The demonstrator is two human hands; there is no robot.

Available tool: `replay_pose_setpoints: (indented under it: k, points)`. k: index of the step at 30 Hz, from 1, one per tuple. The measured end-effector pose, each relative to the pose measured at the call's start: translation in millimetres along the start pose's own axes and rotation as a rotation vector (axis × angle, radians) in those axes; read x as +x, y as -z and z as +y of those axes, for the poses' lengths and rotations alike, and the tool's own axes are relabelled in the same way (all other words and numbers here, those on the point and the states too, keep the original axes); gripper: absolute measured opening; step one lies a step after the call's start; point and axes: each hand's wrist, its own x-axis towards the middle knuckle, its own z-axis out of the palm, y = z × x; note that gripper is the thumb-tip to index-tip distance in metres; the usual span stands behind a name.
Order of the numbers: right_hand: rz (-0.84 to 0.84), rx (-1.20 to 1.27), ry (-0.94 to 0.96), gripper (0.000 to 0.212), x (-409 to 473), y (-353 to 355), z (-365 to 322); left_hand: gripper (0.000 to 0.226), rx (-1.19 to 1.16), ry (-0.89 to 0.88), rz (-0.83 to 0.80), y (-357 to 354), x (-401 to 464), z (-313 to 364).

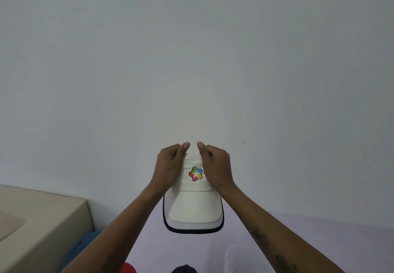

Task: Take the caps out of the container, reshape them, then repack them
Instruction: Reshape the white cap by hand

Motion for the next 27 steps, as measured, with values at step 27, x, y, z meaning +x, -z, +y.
replay_pose_setpoints:
  k: [27]
  points:
    - [-0.121, 0.114, -0.098, 0.054, -4, -20, 5, 0.065, -0.125, 0.095, 0.116, 16, 1, -11]
